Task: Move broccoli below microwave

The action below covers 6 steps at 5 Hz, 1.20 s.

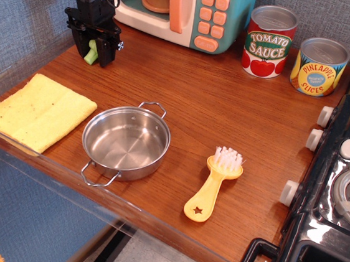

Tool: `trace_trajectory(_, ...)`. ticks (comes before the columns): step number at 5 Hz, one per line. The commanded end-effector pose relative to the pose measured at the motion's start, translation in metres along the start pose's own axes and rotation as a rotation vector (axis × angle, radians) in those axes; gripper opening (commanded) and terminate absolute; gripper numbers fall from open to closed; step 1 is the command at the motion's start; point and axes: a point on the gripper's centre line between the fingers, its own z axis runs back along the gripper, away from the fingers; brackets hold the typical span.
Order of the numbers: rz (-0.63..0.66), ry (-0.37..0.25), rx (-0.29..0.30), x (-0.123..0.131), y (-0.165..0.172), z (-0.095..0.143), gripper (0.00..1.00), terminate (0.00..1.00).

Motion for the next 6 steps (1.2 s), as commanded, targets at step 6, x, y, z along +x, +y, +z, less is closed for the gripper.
trace_trajectory(6, -0.045, -0.088, 0.023, 0.001, -0.082, 0.125, 1.0, 0.0)
